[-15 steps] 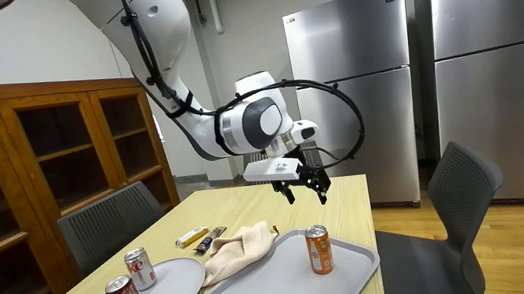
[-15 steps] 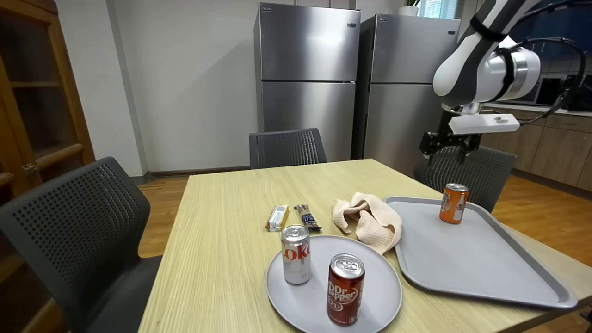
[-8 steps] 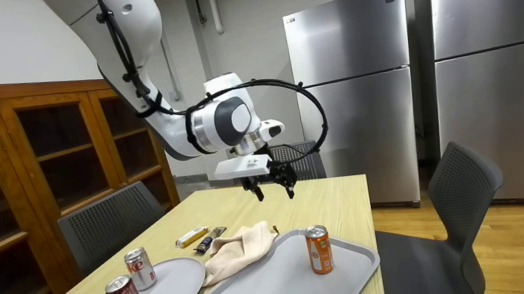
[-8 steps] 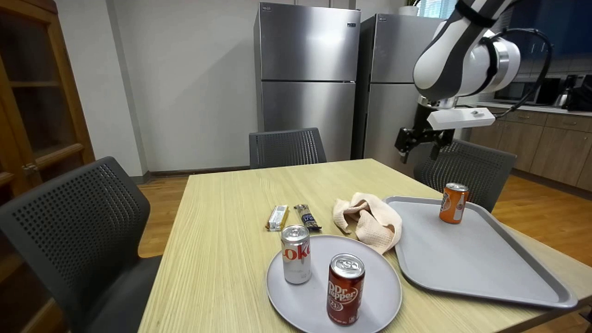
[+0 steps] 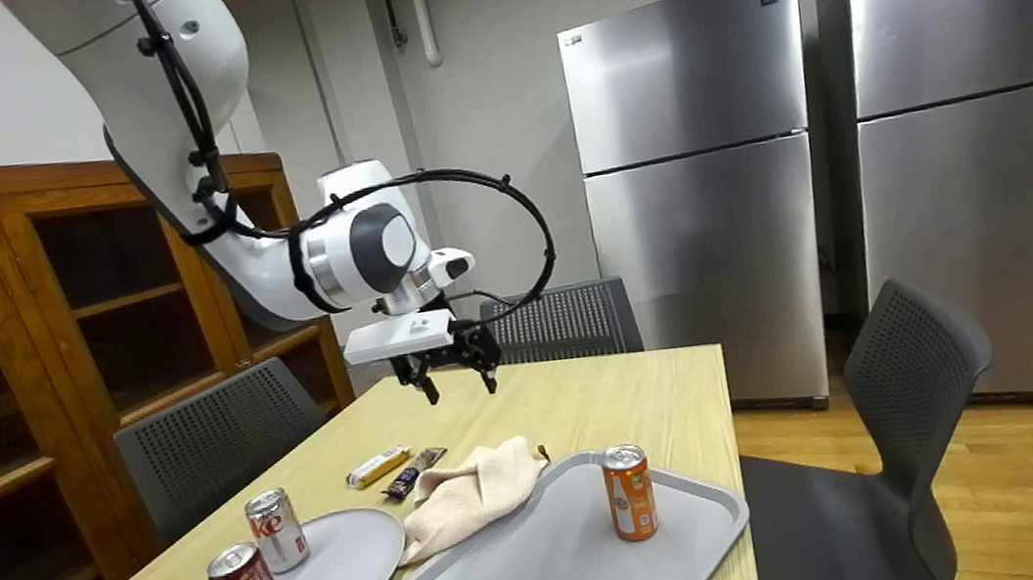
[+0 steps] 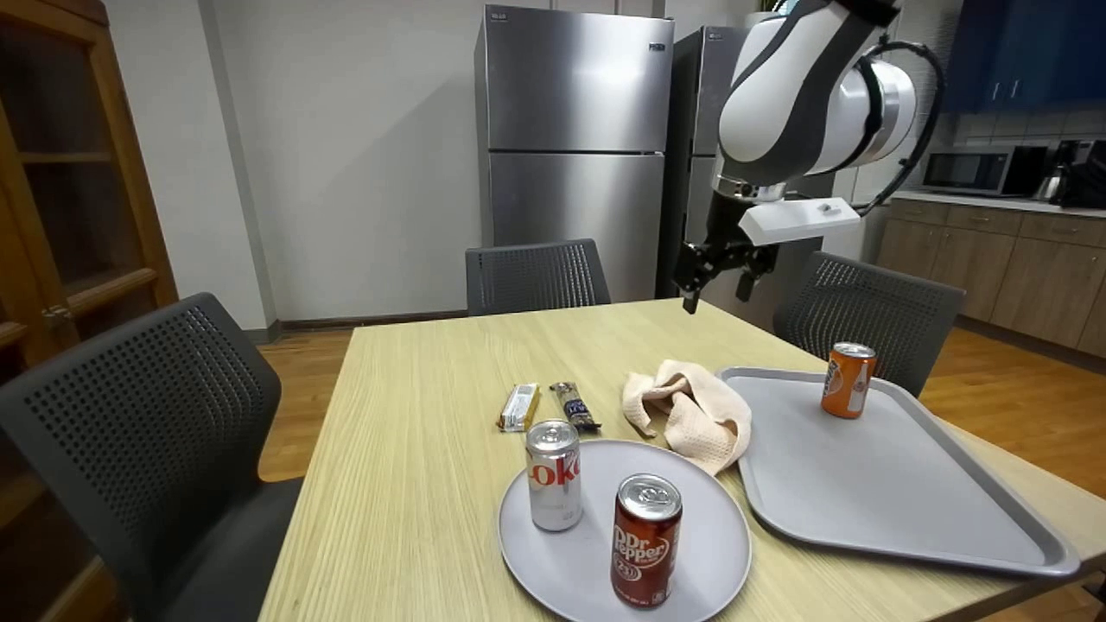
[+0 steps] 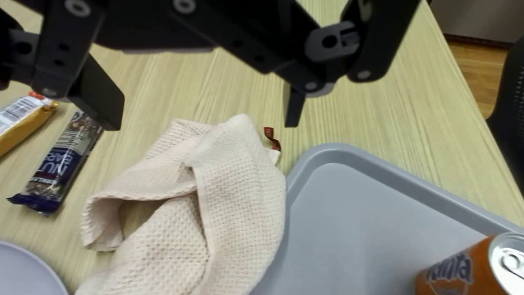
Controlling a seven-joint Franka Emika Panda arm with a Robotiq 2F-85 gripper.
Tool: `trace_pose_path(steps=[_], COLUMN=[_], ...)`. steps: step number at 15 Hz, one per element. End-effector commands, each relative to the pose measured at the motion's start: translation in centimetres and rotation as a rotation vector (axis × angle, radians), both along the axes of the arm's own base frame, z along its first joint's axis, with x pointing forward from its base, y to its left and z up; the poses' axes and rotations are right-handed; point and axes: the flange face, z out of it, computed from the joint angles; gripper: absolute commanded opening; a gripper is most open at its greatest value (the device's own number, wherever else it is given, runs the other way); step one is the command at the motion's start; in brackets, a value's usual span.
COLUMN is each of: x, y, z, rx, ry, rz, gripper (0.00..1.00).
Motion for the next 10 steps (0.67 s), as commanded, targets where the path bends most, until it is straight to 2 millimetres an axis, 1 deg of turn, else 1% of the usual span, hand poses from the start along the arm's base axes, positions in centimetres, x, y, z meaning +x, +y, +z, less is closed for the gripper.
trace_pose_path(steps=[1, 6, 10], x=[-1.2, -1.7, -2.7], y=[4.5, 10.8, 15.6], z=[1.3, 1.8, 1.8], rx=[-0.007, 0.001, 0.012], ry=[-0.005, -0.013, -0.013], rz=[0.06, 0.158, 0.235], gripper=[1.0, 1.0, 1.0])
